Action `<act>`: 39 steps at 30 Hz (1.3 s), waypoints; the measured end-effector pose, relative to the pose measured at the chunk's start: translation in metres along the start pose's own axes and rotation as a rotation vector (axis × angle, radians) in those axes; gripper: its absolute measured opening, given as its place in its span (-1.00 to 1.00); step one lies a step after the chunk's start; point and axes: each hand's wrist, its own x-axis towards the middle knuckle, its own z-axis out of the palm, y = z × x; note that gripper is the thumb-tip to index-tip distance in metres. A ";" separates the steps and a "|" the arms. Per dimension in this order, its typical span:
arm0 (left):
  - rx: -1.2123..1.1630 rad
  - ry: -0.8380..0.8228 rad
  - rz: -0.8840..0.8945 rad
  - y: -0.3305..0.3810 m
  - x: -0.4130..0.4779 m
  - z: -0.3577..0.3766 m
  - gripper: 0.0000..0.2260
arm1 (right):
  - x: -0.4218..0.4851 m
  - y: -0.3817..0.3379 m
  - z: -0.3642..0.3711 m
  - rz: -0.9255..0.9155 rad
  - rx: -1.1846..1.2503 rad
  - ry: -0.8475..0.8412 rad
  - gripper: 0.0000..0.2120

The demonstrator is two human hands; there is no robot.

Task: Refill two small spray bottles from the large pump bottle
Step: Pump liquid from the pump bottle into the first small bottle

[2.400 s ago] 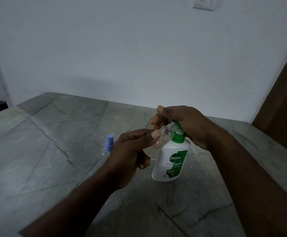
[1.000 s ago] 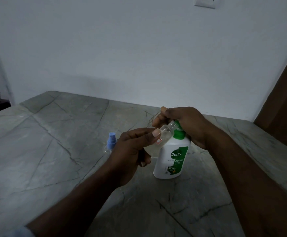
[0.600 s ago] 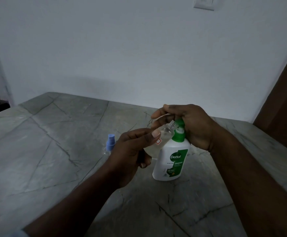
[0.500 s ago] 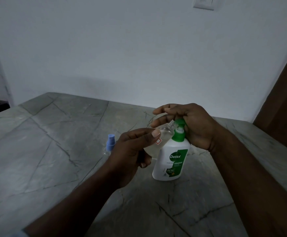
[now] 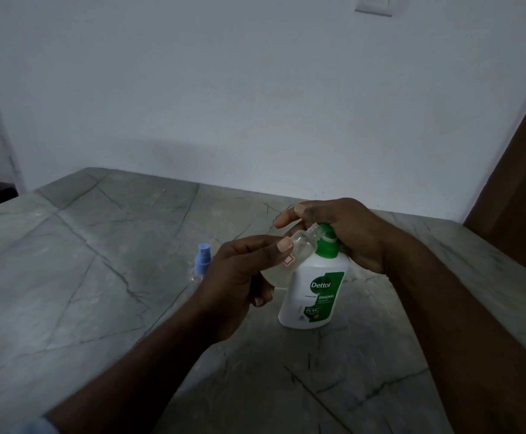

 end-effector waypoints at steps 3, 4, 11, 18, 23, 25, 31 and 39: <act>-0.004 0.000 -0.004 0.001 0.000 0.000 -0.81 | -0.001 0.000 0.002 0.011 -0.001 -0.010 -0.67; -0.004 -0.001 -0.005 0.001 -0.001 0.000 -0.81 | -0.001 -0.001 0.002 0.011 -0.005 -0.008 -0.66; -0.014 -0.023 0.008 0.001 -0.001 0.000 -0.84 | -0.002 -0.005 0.004 -0.011 -0.071 0.052 -0.64; -0.032 -0.038 0.011 0.002 -0.001 0.001 -0.80 | -0.004 -0.011 0.005 -0.062 -0.063 0.088 -0.60; -0.034 -0.039 0.001 0.004 -0.002 0.000 -0.81 | -0.004 -0.012 0.007 -0.071 -0.096 0.103 -0.59; -0.029 -0.043 0.001 0.004 -0.003 0.000 -0.84 | -0.003 -0.012 0.005 -0.070 -0.115 0.101 -0.60; -0.023 -0.019 -0.013 0.004 -0.004 0.001 -0.80 | -0.003 -0.005 0.006 -0.049 -0.138 0.053 -0.63; -0.019 -0.028 -0.009 0.004 -0.004 0.001 -0.82 | -0.001 -0.005 0.008 -0.066 -0.118 0.089 -0.61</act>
